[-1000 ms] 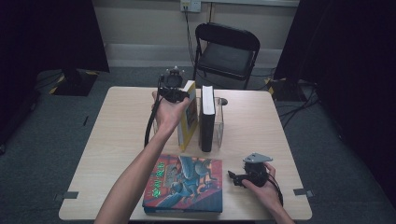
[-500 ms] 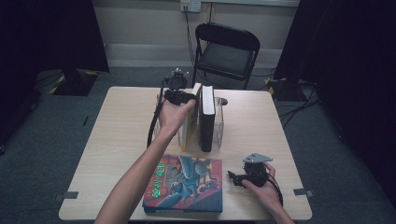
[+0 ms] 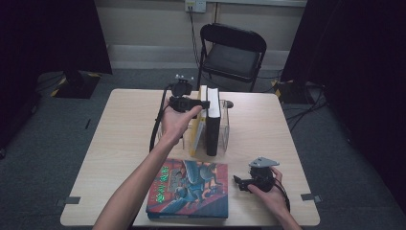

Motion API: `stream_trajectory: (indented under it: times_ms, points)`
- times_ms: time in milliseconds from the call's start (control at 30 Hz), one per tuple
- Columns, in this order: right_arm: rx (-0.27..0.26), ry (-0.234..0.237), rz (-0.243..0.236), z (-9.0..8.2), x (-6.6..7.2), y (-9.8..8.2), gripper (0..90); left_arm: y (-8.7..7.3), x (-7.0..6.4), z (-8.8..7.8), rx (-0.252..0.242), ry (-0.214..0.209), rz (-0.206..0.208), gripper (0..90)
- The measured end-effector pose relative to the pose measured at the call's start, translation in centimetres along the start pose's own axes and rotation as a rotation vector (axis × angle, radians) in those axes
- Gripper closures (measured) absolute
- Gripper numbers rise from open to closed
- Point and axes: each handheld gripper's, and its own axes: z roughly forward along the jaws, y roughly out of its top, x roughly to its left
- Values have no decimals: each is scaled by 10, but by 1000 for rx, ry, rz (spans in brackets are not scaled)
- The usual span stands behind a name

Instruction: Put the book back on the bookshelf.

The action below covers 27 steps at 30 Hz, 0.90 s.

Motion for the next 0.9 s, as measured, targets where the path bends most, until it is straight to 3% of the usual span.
stream_trajectory:
  times_ms: [100,233,533,700,800,900]
  points:
    - [0,0,0,0,0,0,130,1,3,-4,-17,-30,8,526]
    - [0,-1,2,0,1,0,130,1,6,-11,-54,-40,10,505]
    - [0,-1,1,0,0,0,130,-5,15,-22,-85,-49,69,481]
    - [0,-1,1,0,0,0,130,-12,22,-36,-120,-51,102,531]
    - [0,-2,4,0,1,0,130,-20,26,-43,-104,-70,112,608]
    - [-1,-3,4,1,1,1,130,-32,27,-49,-115,-57,154,612]
